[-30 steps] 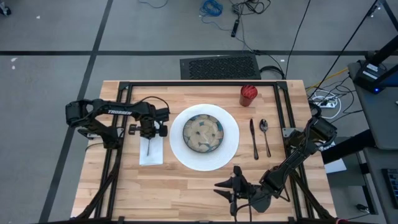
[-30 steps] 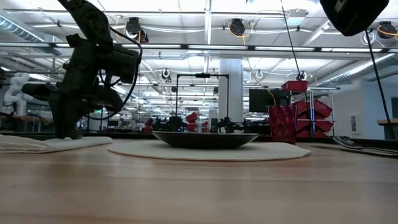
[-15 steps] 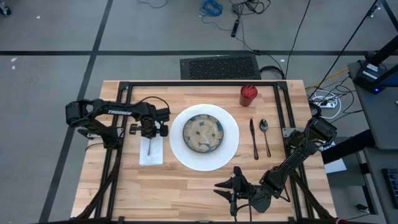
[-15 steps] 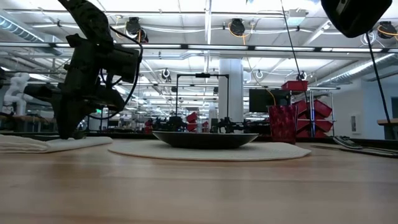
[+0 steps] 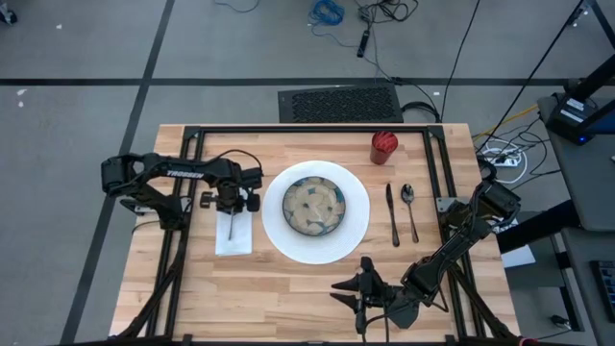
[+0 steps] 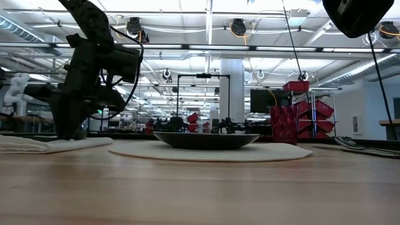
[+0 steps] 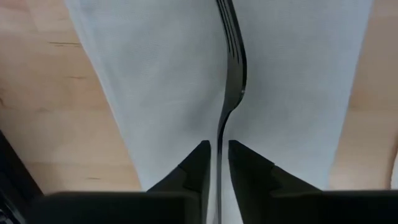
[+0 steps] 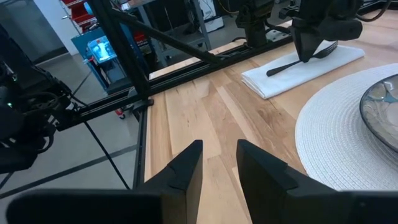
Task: Set table place
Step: Put the black fork on the white table napkin
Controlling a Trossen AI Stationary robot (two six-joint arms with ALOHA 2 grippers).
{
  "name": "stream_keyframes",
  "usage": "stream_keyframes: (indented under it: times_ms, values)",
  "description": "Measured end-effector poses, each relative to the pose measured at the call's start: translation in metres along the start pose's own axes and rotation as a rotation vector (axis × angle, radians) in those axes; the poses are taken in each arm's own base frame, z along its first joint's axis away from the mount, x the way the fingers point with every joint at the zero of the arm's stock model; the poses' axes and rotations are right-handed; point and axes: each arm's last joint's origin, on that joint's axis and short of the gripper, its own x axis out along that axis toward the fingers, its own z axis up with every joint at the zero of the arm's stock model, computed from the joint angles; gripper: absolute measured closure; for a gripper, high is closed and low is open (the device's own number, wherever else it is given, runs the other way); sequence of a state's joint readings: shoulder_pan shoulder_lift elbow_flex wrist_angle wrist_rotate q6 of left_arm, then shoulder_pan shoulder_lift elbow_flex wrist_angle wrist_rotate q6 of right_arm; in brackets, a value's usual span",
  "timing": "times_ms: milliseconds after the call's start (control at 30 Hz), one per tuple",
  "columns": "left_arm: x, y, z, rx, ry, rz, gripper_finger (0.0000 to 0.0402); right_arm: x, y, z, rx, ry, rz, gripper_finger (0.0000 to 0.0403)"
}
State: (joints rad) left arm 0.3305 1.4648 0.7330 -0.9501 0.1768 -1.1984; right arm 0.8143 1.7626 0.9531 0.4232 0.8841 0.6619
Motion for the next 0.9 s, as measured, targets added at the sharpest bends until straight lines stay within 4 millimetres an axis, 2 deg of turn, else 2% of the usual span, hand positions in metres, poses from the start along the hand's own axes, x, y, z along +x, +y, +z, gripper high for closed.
stream_keyframes:
  times_ms: [233,533,900]
  values:
    - [-0.002,-0.002,0.0,0.001,-0.004,-0.011,0.0327,0.0,0.0,0.0,-0.001,0.001,0.0,0.0316]
    - [-0.003,-0.013,0.001,0.028,-0.039,-0.111,0.0327,0.0,0.0,0.0,-0.003,0.002,-0.001,0.0316]
    - [-0.004,-0.012,0.002,0.004,-0.076,-0.096,0.0326,0.0,0.0,-0.001,-0.006,0.004,-0.003,0.0316]
